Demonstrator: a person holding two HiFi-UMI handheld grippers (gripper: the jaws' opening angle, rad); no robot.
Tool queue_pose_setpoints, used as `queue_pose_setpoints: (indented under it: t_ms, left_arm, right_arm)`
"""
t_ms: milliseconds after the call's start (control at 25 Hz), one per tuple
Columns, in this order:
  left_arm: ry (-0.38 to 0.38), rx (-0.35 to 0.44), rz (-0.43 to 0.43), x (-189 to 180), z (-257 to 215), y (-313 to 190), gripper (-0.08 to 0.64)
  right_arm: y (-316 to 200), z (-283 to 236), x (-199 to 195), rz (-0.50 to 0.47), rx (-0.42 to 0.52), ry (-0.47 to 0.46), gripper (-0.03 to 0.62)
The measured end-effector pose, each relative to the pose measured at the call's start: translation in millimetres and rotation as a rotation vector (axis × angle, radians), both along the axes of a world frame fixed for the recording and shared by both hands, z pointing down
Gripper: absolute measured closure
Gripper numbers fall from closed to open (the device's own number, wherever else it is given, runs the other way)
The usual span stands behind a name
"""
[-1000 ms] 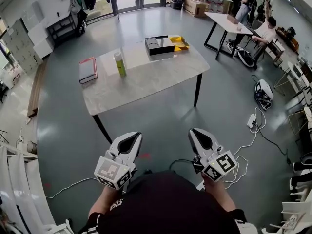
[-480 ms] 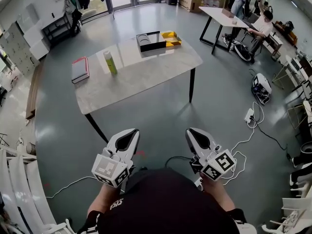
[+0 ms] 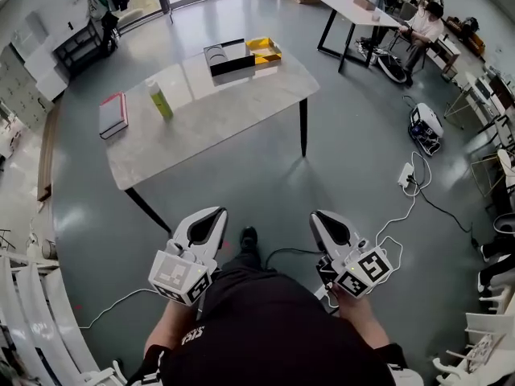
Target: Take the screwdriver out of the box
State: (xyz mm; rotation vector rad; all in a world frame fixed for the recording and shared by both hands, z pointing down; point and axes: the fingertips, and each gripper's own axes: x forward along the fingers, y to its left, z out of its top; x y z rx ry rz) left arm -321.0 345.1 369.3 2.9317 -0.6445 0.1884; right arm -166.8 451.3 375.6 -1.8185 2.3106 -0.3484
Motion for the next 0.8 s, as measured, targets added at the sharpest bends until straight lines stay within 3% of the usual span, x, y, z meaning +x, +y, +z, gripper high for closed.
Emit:
queue_pose_setpoints:
  t_ms: [360,800]
  left_arm:
    - [0.013,-0.001,0.03,53,7,-70,0.558]
    - [0.023,-0.01,0.102,146,0,-217,0.558]
  right_arm:
    - [-60,11,44,0.027,-0.023,-0.006,0.578]
    - [-211,-7,125,0.062,-0.027,0.012,0.578]
